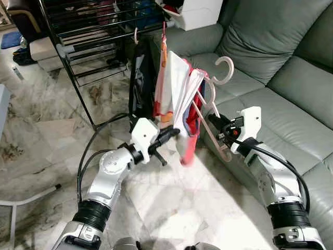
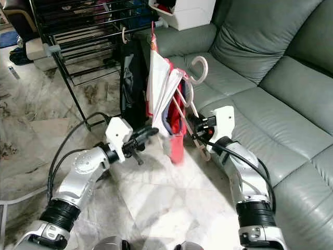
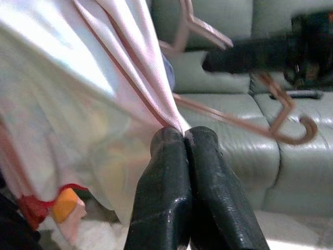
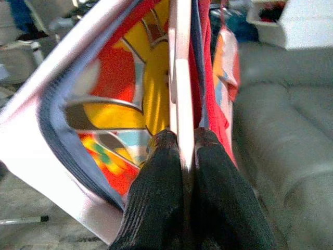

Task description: Hang hanger

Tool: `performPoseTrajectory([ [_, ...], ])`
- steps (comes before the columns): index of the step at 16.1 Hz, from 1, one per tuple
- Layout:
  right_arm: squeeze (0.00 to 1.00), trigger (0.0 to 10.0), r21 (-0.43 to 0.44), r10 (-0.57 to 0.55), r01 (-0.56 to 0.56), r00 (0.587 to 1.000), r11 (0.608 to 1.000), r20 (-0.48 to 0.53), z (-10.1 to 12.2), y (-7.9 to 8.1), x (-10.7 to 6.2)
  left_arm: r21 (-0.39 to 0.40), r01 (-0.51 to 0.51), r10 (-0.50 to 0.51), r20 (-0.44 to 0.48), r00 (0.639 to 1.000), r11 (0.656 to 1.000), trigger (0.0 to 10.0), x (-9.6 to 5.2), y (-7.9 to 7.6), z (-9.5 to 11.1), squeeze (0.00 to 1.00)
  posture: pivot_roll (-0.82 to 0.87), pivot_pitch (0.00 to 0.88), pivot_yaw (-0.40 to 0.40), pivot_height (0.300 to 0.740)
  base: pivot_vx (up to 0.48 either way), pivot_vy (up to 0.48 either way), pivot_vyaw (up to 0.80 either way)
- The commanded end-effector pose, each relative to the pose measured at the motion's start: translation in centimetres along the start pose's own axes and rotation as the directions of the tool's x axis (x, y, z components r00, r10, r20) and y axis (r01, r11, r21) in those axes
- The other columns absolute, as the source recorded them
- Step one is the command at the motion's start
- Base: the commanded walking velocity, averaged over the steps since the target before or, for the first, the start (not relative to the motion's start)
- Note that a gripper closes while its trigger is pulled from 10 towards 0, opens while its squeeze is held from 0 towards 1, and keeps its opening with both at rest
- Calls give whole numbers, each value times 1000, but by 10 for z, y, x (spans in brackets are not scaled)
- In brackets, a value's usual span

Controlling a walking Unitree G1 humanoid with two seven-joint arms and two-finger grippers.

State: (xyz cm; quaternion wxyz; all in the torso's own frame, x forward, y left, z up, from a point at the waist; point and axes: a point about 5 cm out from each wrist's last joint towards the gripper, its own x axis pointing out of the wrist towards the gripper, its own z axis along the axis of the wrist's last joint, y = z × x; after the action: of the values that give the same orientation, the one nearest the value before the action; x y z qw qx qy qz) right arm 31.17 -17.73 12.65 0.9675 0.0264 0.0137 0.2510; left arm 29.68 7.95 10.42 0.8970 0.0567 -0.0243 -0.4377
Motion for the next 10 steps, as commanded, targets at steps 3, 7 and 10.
performPoseTrajectory([
  [3,0,10000,-100,158,-151,985,984,65,23,11,-4,67,87,-82,-64,995,994,10000,-6,-9,-11,1000,-111,0,5,740,0,0,0],
  [7,0,10000,-153,305,-312,950,938,-70,7,13,-32,194,159,-132,-145,981,968,10000,-28,-4,-17,1000,-92,0,-7,740,0,0,0],
  [10,0,10000,-115,378,-392,917,913,-126,-2,18,-50,276,147,-104,-166,981,950,10000,-40,14,-12,1000,-81,0,0,740,0,0,0],
])
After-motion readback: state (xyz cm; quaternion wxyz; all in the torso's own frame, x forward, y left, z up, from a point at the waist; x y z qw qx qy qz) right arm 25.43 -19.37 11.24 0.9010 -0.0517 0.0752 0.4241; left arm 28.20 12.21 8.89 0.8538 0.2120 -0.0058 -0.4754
